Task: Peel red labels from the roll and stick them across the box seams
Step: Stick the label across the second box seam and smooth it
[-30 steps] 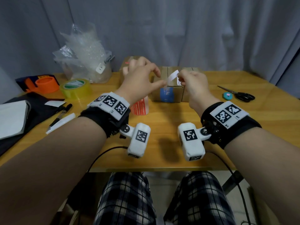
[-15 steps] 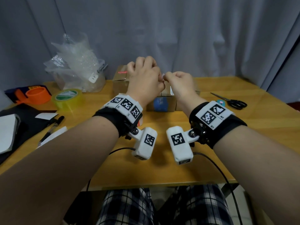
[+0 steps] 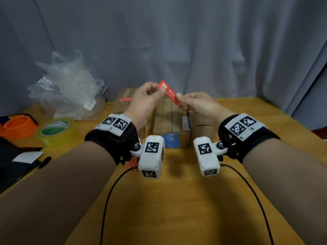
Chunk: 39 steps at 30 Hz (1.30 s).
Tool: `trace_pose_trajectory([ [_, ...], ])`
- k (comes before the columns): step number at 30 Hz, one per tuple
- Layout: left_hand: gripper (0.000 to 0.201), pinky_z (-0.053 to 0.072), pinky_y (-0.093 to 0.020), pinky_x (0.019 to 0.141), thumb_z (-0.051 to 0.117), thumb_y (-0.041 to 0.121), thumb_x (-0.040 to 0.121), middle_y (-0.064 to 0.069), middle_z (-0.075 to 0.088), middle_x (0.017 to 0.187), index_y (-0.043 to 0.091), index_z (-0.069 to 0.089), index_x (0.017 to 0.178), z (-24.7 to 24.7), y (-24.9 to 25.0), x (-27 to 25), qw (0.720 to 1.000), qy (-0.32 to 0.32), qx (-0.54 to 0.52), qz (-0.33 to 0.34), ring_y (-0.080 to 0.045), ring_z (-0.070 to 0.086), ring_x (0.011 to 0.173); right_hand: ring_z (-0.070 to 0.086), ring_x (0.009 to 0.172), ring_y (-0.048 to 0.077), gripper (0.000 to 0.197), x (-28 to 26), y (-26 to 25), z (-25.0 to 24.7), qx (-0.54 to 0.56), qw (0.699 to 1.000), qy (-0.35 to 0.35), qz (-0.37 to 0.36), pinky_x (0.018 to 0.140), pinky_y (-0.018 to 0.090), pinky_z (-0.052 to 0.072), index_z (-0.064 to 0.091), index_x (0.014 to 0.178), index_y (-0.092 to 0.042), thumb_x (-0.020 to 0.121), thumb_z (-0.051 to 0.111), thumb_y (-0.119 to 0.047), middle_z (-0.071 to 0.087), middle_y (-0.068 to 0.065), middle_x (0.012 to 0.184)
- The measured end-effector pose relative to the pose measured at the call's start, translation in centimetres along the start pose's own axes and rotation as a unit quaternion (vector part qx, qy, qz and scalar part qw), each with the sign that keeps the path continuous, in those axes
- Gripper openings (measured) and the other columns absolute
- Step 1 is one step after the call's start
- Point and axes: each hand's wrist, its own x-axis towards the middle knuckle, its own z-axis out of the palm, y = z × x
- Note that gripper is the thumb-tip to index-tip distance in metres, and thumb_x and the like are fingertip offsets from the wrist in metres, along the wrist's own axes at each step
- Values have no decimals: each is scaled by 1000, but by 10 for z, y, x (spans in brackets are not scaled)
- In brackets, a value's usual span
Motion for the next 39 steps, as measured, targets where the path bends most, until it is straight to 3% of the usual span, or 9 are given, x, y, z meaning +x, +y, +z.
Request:
trace_pose_trajectory([
  [3, 19, 40, -14, 73, 60, 18, 91, 10, 51, 70, 21, 56, 74, 0, -4, 11, 999, 1, -42, -21, 1, 49, 67, 49, 62, 6, 19, 12, -7, -5, -4, 1000, -8, -9, 45, 4, 38, 66, 79, -12, 86, 66, -28, 57, -2, 67],
  [9, 16, 40, -15, 72, 63, 22, 90, 7, 55, 73, 19, 59, 75, -4, -14, 27, 998, 14, -31, -56, -4, 51, 73, 51, 65, 5, 15, 34, -11, -7, -36, 999, -18, -15, 58, 10, 41, 65, 75, -15, 84, 69, -26, 58, -3, 69],
  [13, 15, 40, -11, 74, 64, 26, 89, 7, 65, 81, 12, 69, 89, -10, -16, 34, 997, -8, 35, -66, 0, 57, 81, 53, 69, 3, 21, 40, -11, -12, -89, 995, -25, -47, 70, 16, 39, 61, 66, -18, 85, 68, -21, 59, -6, 68],
  [19, 25, 39, 0, 63, 65, 32, 87, 10, 65, 78, 9, 74, 94, -12, -15, 41, 991, -26, 124, -50, 6, 55, 75, 55, 72, 5, 20, 41, -16, -23, -180, 980, -44, -71, 69, 17, 43, 66, 88, -3, 86, 67, -23, 59, 3, 77],
  [24, 17, 42, -8, 63, 69, 23, 85, 7, 61, 73, 7, 72, 92, -5, -14, 44, 989, -27, 132, -56, 3, 53, 69, 51, 80, 19, 20, 42, -15, -25, -212, 974, -53, -53, 72, 28, 42, 66, 89, -5, 86, 68, -25, 59, 11, 84],
  [30, 21, 39, -14, 63, 68, 23, 85, 2, 58, 72, 4, 70, 93, 2, -18, 50, 975, -51, 193, -93, -7, 51, 70, 53, 80, 17, 34, 52, -5, -18, -222, 975, -15, 26, 63, 23, 38, 64, 86, -5, 84, 68, -39, 58, 7, 79],
  [33, 28, 38, -25, 62, 69, 25, 84, 0, 50, 62, -2, 70, 92, 7, -18, 58, 952, -63, 274, -121, -13, 49, 62, 54, 76, 22, 48, 64, 0, -6, -280, 958, 16, 61, 66, 29, 40, 55, 66, -11, 71, 73, -54, 50, 1, 65],
  [36, 34, 39, -27, 69, 68, 30, 84, -4, 47, 62, -4, 67, 81, 15, -17, 69, 897, -107, 406, -137, -26, 60, 80, 56, 112, 32, 56, 69, 2, 3, -386, 916, 31, 106, 97, 43, 34, 60, 89, -14, 67, 67, -65, 63, 6, 102],
  [39, 33, 42, -29, 70, 65, 33, 85, -7, 54, 72, 3, 60, 72, 24, -20, 75, 847, -134, 497, -132, -31, 64, 100, 52, 119, 29, 46, 71, 1, 7, -445, 885, 27, 132, 99, 43, 26, 51, 96, -20, 75, 67, -58, 62, 4, 120],
])
